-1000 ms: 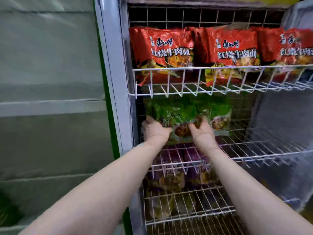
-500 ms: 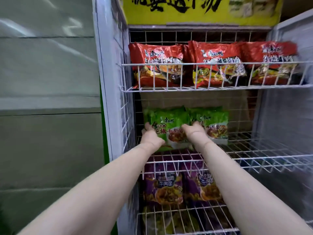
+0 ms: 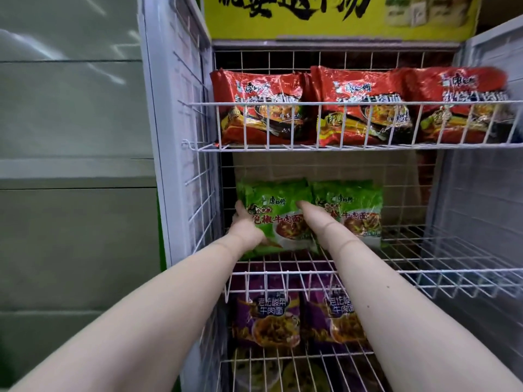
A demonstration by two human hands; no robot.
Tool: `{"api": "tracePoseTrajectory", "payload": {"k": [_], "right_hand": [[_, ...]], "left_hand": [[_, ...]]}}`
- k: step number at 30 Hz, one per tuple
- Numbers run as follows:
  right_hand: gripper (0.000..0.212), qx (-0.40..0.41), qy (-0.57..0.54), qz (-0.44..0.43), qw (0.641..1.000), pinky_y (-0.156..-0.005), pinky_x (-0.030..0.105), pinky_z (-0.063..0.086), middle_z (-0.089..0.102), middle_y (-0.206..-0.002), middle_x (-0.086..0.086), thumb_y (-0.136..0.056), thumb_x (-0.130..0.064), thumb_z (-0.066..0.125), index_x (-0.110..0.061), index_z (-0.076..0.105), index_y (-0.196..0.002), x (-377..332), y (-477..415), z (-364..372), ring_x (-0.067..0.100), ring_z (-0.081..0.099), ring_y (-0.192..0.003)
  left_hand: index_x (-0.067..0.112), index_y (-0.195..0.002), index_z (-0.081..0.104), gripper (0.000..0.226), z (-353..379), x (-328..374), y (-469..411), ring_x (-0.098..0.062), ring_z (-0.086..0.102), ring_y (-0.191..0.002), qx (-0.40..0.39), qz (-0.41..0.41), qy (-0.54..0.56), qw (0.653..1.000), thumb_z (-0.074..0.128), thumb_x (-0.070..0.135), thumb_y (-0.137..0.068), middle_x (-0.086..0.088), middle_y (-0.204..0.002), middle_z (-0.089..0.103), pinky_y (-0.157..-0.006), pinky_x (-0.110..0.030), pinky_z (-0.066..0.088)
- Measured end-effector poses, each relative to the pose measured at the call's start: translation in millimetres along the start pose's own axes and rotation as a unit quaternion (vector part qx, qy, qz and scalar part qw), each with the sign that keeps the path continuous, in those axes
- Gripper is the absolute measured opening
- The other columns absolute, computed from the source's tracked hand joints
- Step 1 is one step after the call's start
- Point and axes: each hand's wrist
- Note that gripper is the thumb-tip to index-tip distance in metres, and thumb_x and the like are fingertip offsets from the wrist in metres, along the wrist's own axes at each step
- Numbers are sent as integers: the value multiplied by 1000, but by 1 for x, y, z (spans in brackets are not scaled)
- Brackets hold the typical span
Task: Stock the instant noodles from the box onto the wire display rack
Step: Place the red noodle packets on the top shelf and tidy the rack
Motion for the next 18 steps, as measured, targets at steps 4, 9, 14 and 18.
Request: {"api": "tracePoseTrajectory", "payload": {"k": [4, 9, 14, 18], "right_hand": [[64, -5, 2, 7, 1000, -108, 42, 31, 37, -147, 15, -97, -49, 36, -6, 29, -144, -2, -7, 4, 33, 35, -134], [74, -45, -49, 34, 997, -111, 50, 29, 37, -147, 14, -91, -63, 36, -12, 29, -145, -4, -12, 5, 35, 33, -135], [86, -82, -84, 24, 993, -110, 55, 29, 44, -142, 15, -80, -71, 45, -15, 31, -144, 0, -26, 6, 35, 40, -131], [83, -75, -67, -1, 995, -108, 57, 31, 49, -138, 15, -78, -72, 43, -16, 37, -139, 1, -30, 12, 36, 44, -127]], "left_hand": [[19, -149, 5, 112, 3, 2, -7, -32, 35, -134, 6, -28, 93, 995, 81, 8, -67, -11, -148, 28, -111, -47, 33], [19, -149, 9, 96, 1, 0, -21, -33, 41, -129, 17, -37, 141, 989, 73, 15, -77, -12, -145, 35, -109, -45, 36], [18, -150, 5, 96, 4, -4, -28, -32, 42, -130, 48, 5, 5, 999, 70, 9, -80, -13, -146, 36, -107, -40, 39], [17, -148, 10, 92, 6, -5, -30, -30, 45, -128, 66, 11, 25, 997, 69, 5, -78, -12, -143, 39, -106, -39, 40]]}}
Point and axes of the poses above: each hand's wrist, its own y-axis away from the middle knuckle, its own z-axis out of the palm, x = y × z
